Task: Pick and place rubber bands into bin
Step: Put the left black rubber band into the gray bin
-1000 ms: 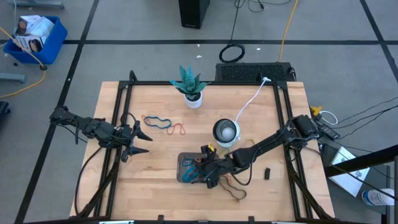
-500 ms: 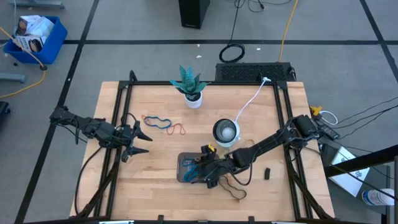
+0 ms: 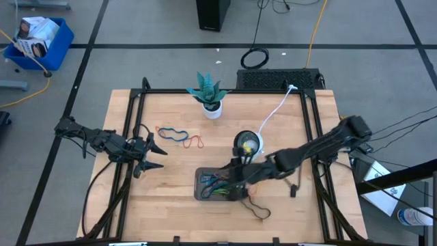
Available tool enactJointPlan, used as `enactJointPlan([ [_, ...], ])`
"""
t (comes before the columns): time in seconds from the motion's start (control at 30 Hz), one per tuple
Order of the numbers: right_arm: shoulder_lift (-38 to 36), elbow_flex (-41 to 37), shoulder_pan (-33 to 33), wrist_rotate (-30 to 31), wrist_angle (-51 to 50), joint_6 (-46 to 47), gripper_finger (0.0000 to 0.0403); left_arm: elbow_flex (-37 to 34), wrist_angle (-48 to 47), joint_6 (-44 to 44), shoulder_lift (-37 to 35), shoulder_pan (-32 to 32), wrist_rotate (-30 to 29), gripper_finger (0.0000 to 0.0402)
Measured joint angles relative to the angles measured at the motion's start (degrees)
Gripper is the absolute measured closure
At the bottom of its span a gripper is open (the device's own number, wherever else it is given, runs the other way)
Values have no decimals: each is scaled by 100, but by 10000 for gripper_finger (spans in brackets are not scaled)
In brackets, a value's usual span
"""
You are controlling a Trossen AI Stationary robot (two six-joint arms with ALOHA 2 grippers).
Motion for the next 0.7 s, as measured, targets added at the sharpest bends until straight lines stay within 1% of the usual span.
enactJointPlan([
  [0.13, -712, 0, 10, -281, -452, 298, 234, 0, 1, -7, -1, 0, 1, 144],
  [0.2, -961, 3, 61, -512, -545, 392, 234, 0, 1, -3, 2, -2, 0, 144],
  [0.27, -1120, 4, 178, -562, -612, 437, 233, 0, 1, 0, -1, -1, 0, 144],
  [0.33, -1182, 7, 339, -562, -668, 442, 234, 0, 0, 0, 2, -2, 0, 144],
  [0.43, -1181, 9, 640, -565, -1066, 571, 237, 0, -1, -4, 2, -2, 0, 144],
  [0.7, -831, 4, 1180, -428, -2382, 1587, 235, 0, -1, 5, -1, 0, -1, 144],
])
